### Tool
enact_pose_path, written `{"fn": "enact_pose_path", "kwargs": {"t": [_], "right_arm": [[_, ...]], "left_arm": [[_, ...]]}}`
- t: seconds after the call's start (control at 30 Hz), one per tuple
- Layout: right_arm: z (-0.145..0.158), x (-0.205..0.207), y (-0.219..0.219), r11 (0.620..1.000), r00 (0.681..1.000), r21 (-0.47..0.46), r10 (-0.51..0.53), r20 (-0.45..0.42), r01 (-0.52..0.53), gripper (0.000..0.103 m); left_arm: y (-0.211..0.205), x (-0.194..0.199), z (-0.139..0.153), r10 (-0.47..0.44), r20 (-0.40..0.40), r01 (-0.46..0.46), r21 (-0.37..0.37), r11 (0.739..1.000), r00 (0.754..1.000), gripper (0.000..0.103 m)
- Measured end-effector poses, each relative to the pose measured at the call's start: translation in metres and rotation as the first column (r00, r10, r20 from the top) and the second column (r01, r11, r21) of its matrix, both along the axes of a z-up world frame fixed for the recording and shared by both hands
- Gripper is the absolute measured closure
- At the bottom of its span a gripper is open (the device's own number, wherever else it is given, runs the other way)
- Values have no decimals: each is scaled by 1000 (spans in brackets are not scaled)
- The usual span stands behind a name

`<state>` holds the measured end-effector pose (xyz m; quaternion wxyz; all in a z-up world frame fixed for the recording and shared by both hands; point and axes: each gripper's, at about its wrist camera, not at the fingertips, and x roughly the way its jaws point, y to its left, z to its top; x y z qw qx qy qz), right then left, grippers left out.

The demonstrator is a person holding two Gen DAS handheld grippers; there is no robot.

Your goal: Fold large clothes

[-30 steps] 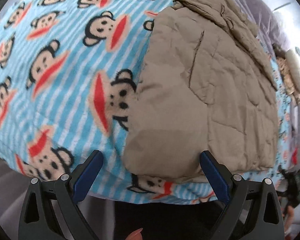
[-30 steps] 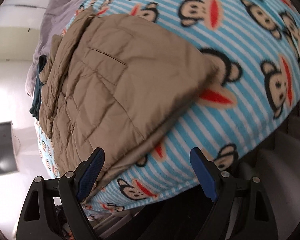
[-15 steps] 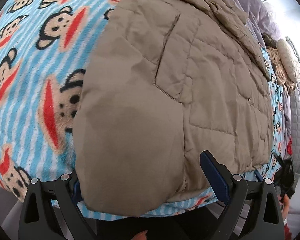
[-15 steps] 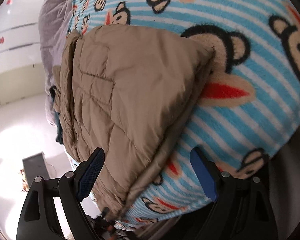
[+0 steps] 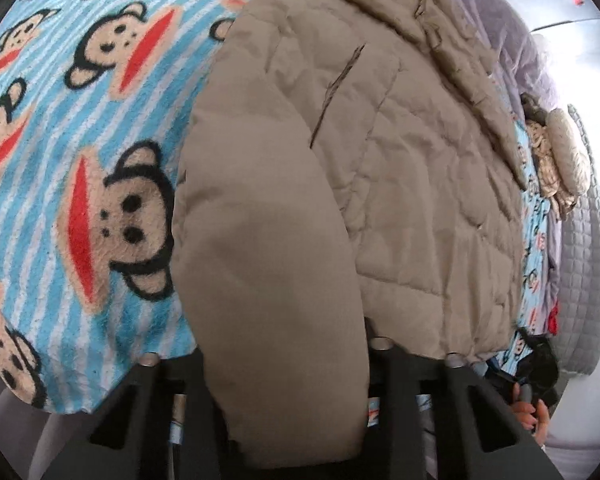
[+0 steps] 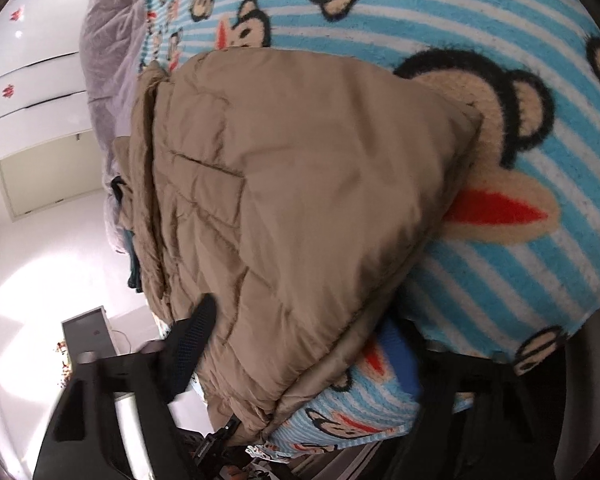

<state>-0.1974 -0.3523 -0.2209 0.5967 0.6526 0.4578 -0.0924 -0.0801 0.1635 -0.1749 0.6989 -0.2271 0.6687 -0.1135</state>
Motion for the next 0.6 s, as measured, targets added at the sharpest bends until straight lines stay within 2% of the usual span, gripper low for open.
{"fn": "enact_pose_path", "kwargs": {"t": [0.03,0.07,0.1,0.2,0.4,0.6], "right_arm": [[-2,2,-2,1000,1000,7,3,-8,-3,52],[-3,3,-3,1000,1000,7,12,-14,-12,76],[-1,6,-4,1000,1000,3,21,-11,-21,89],[16,19,-5,995,996,-54,90,19,-88,94],[61,46,-11,976,976,-129,189,108,-174,95],[115,91,-27,966,941,-166,234,244,-197,95]], "left_arm": [[-1,0,3,-1,13,1,-4,1000,1000,83],[-2,1,11,0,35,0,-8,1000,999,85],[-2,1,16,2,50,-1,-15,1000,999,85],[-3,6,40,4,107,0,-37,999,994,85],[-5,32,86,28,188,-16,-62,998,982,85],[-16,82,145,74,314,-50,-83,995,947,85]]}}
